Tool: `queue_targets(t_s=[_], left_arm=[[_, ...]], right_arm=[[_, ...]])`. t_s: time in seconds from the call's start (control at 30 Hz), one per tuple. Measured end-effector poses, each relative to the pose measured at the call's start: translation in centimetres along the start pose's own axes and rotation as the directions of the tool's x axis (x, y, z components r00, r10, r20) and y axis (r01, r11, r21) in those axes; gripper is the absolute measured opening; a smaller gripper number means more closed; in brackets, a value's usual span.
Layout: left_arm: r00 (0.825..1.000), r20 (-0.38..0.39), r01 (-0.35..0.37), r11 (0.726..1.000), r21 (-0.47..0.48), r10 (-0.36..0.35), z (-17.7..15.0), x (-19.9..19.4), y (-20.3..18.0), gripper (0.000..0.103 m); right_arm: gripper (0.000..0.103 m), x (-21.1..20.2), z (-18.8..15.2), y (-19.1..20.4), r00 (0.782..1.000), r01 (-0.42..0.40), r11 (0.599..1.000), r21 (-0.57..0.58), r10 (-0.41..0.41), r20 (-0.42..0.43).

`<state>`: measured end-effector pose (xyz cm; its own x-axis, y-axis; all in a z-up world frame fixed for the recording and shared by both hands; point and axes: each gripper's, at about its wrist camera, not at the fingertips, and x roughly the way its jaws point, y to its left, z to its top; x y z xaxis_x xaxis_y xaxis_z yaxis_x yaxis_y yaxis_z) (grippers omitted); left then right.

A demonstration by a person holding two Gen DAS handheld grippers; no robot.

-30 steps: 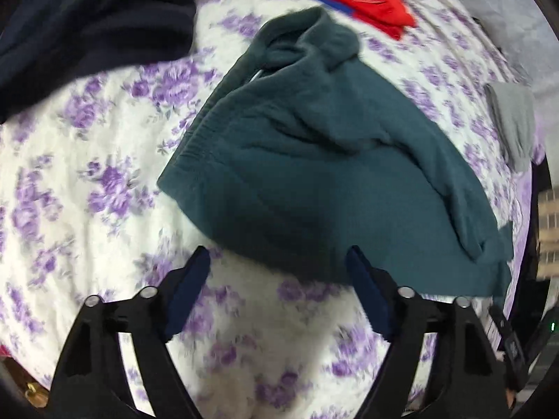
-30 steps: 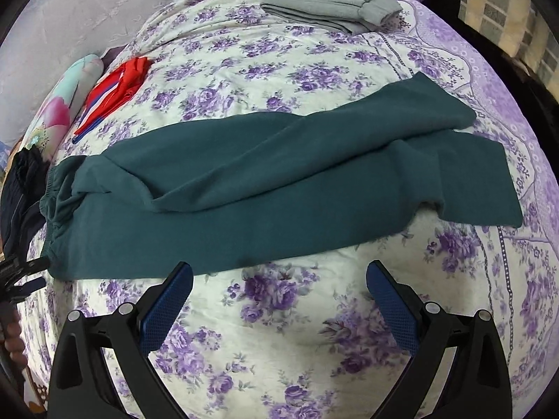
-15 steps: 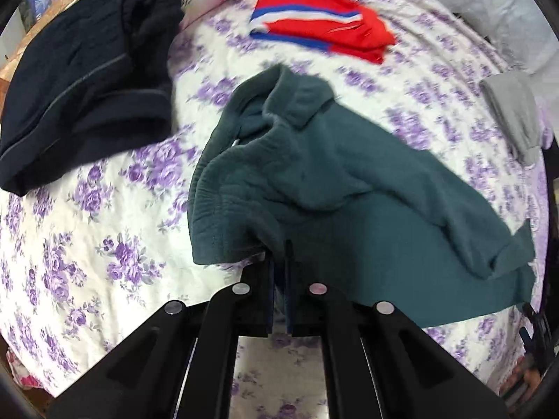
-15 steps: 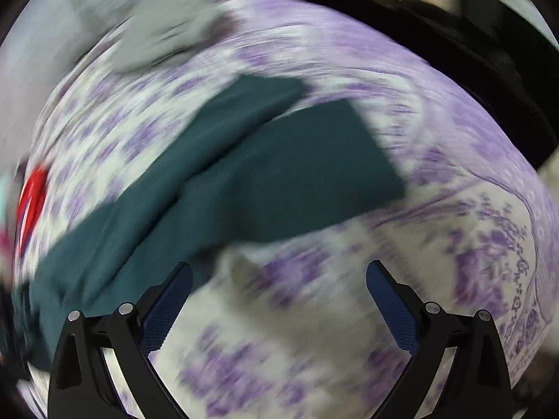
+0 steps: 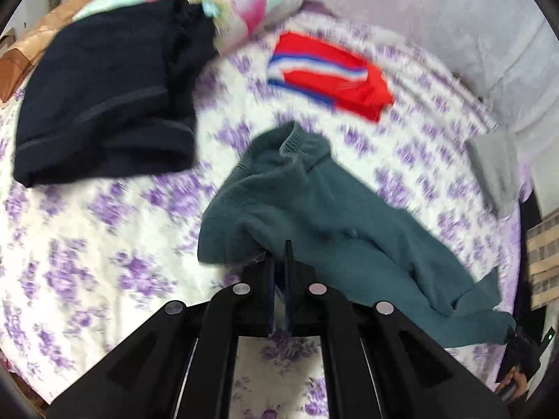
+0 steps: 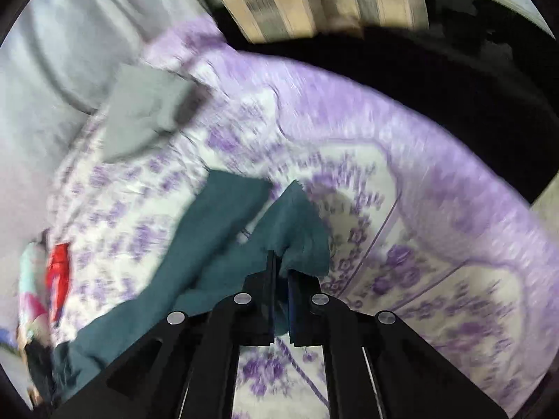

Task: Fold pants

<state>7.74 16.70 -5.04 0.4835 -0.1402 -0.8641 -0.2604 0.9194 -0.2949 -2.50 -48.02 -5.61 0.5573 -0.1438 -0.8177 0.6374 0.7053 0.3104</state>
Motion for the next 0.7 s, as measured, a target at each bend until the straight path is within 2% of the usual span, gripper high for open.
queue_targets(t_s=[0.07, 0.17, 0.27, 0.3, 0.33, 0.37, 0.4, 0.43, 0.47, 0.5, 0.53, 0.57, 0.6, 0.7], left_arm=[[1.000, 0.031, 0.005, 1.000, 0.005, -0.005, 0.0, -2.4, 0.8, 0.003], [0.996, 0.059, -0.062, 0.997, 0.044, 0.060, -1.3, -5.1, 2.3, 0.003], [0.996, -0.018, -0.086, 0.996, 0.024, 0.086, -3.4, -5.2, 5.3, 0.003], [0.994, -0.058, -0.095, 0.995, 0.023, 0.096, -4.3, -4.6, 6.3, 0.004], [0.983, -0.100, -0.150, 0.988, 0.042, 0.154, -5.4, -3.7, 7.3, 0.007], [0.969, -0.116, -0.211, 0.975, 0.064, 0.218, -5.9, -3.2, 7.8, 0.007], [0.933, -0.118, -0.330, 0.939, 0.100, 0.340, -6.4, -2.7, 8.5, 0.007], [0.913, -0.108, -0.381, 0.918, 0.111, 0.392, -6.5, -2.7, 9.0, 0.007], [0.910, -0.095, -0.394, 0.913, 0.102, 0.403, -6.3, -3.0, 9.2, 0.010], [0.916, -0.073, -0.390, 0.918, 0.073, 0.395, -5.8, -3.6, 9.5, 0.018], [0.927, -0.046, -0.370, 0.928, 0.048, 0.372, -5.2, -4.1, 9.4, 0.028], [0.936, -0.019, -0.351, 0.936, 0.035, 0.351, -4.7, -4.4, 9.0, 0.032], [0.944, 0.005, -0.329, 0.944, 0.032, 0.329, -4.3, -4.6, 8.5, 0.038], [0.966, 0.034, -0.259, 0.963, 0.079, 0.258, -2.8, -3.6, 5.2, 0.047]], right_arm=[[0.005, -1.9, 0.3, -0.3, 0.999, -0.033, 0.999, -0.037, 0.033, -0.017], [0.005, -3.4, -1.2, -0.6, 0.997, -0.026, 0.988, -0.155, 0.014, -0.080], [0.005, -2.5, -3.8, -2.4, 0.985, 0.005, 0.982, -0.187, -0.037, -0.169], [0.006, -1.2, -5.0, -3.3, 0.969, 0.027, 0.979, -0.203, -0.076, -0.235], [0.019, -0.3, -5.9, -3.9, 0.952, 0.072, 0.973, -0.221, -0.133, -0.274], [0.029, 0.7, -6.6, -4.7, 0.922, 0.185, 0.952, -0.245, -0.254, -0.291], [0.051, 0.8, -6.6, -5.1, 0.909, 0.255, 0.935, -0.247, -0.319, -0.268], [0.058, 0.2, -6.1, -5.4, 0.908, 0.318, 0.921, -0.226, -0.365, -0.207], [0.058, -0.5, -5.3, -5.1, 0.912, 0.352, 0.913, -0.203, -0.384, -0.146], [0.058, -0.9, -4.5, -4.5, 0.919, 0.356, 0.913, -0.199, -0.381, -0.103], [0.058, -1.2, -3.7, -3.4, 0.938, 0.323, 0.924, -0.206, -0.341, -0.059], [0.058, -1.2, -2.9, -1.7, 0.959, 0.268, 0.936, -0.227, -0.283, -0.034], [0.058, -0.7, -2.3, 0.0, 0.973, 0.211, 0.944, -0.253, -0.227, -0.036], [0.057, 1.5, -1.4, 5.1, 0.996, 0.059, 0.946, -0.318, -0.078, -0.046]])
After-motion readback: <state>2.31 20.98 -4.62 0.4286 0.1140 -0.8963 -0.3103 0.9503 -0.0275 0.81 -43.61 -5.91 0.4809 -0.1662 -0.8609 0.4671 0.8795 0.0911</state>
